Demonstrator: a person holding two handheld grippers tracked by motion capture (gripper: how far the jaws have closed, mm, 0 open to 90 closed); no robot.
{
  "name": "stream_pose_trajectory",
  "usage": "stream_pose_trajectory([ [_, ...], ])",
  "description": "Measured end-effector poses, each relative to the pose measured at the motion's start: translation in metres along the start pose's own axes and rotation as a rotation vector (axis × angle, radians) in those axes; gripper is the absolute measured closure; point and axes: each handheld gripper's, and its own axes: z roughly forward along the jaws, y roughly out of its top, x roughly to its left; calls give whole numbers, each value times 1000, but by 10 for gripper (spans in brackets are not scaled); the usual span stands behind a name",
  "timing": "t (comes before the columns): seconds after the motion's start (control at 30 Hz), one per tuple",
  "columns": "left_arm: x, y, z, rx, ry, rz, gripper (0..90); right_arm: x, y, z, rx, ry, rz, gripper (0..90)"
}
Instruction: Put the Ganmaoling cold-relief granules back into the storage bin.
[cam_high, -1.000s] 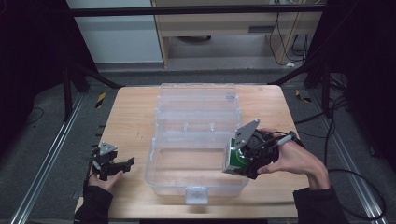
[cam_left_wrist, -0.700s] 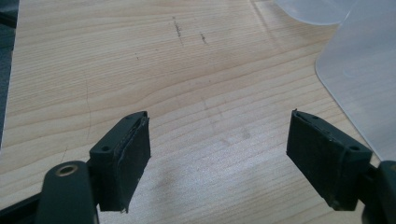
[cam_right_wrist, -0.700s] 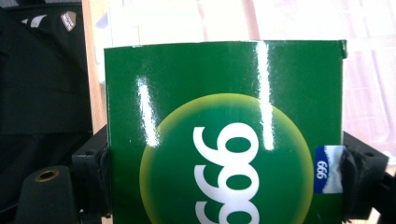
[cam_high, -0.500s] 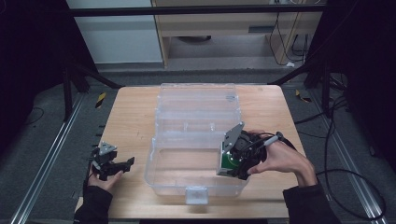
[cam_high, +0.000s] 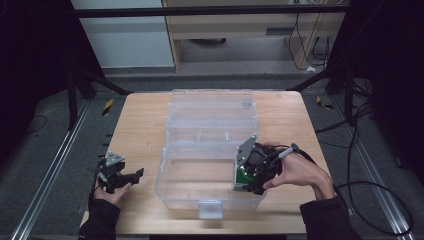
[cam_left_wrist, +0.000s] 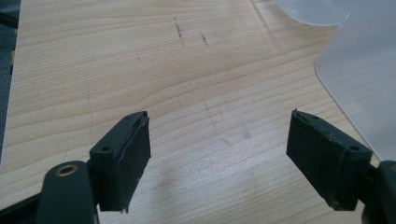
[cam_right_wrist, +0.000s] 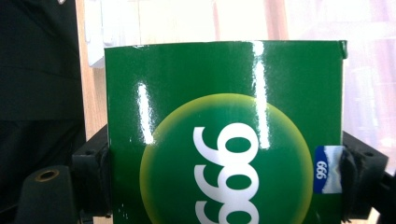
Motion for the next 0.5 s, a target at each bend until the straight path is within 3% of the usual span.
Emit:
stream_pose_trajectory([
  [0.1,0,0,0,0,1,0,212,-1,-5,7,6,15,16,159],
  [0.5,0,0,0,-1,1,-1,212,-1,-4,15,18,42,2,160],
])
